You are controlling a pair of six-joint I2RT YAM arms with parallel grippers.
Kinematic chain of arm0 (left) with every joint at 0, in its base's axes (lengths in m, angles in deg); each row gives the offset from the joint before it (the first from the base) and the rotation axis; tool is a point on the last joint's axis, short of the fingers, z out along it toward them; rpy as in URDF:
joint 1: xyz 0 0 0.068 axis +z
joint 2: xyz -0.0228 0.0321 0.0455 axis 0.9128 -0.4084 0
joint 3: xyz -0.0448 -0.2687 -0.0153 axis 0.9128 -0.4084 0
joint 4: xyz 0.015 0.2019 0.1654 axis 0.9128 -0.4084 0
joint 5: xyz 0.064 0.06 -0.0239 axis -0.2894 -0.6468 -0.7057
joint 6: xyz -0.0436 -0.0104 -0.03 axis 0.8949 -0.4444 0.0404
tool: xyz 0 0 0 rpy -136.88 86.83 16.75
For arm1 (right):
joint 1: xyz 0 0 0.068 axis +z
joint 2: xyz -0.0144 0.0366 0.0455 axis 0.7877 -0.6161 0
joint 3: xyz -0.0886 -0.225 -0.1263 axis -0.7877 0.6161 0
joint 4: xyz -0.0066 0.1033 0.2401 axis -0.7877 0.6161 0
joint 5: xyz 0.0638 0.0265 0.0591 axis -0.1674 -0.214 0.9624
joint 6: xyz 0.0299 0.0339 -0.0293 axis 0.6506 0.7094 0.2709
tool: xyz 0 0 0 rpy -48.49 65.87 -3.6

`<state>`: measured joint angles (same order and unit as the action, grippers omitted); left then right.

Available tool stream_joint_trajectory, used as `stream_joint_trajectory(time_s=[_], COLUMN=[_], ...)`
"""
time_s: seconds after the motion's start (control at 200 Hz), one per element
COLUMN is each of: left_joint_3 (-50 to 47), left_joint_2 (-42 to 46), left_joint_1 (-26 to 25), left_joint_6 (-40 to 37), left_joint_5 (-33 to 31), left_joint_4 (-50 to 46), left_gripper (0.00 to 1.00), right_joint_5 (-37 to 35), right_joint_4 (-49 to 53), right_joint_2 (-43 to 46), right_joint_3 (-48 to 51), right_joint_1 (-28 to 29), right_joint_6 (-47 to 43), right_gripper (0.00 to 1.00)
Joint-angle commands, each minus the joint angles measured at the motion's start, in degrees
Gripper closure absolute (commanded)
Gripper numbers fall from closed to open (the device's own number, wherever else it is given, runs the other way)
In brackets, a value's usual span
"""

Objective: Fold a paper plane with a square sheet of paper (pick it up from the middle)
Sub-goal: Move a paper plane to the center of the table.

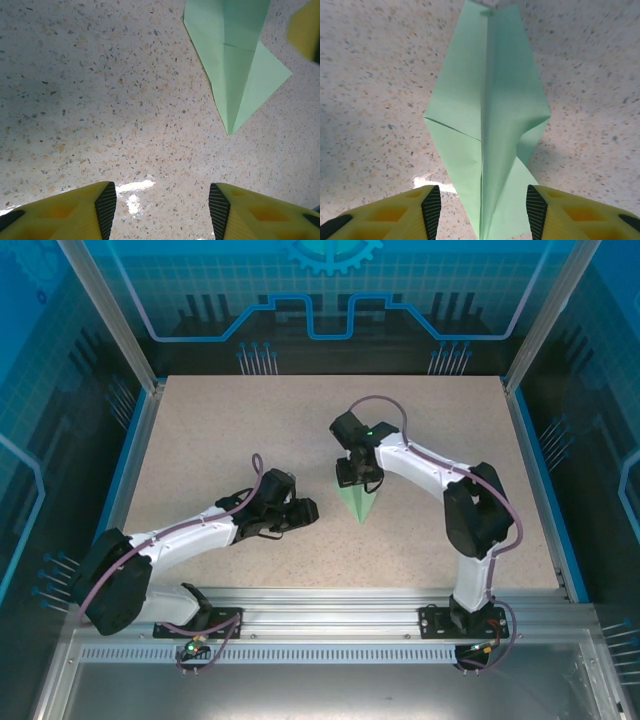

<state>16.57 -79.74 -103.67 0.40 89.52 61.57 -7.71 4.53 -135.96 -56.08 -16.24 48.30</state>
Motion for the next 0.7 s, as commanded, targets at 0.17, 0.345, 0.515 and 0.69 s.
stream_joint_trajectory(time_s=[0.17, 0.345, 0.515, 0.69], left_joint_3=[2.0, 1.5, 1.4, 1.4], left_joint_2=[2.5, 2.4, 2.3, 1.9], left_joint_1=[-0.3, -0.3, -0.3, -0.3], left_joint_6=[-1.6, -1.3, -1.2, -1.2], left_joint_5=[-0.6, -0.4, -0.2, -0.2], left_joint_4=[-2.2, -1.9, -2.0, -2.2], left_gripper=[0.44, 0.44, 0.44, 0.44], right_joint_5=[-1.3, 11.9, 19.8, 21.4], right_joint_4=[-1.2, -9.3, -15.3, -17.1], right_joint_2=[10.1, 10.6, 9.1, 7.7], right_joint_3=[4.4, 14.1, 19.9, 21.3], right_joint_1=[-2.2, -6.7, -8.3, -7.5], right_joint_6=[-0.6, 1.3, 2.8, 3.3], right_gripper=[0.41, 0.39, 0.36, 0.37])
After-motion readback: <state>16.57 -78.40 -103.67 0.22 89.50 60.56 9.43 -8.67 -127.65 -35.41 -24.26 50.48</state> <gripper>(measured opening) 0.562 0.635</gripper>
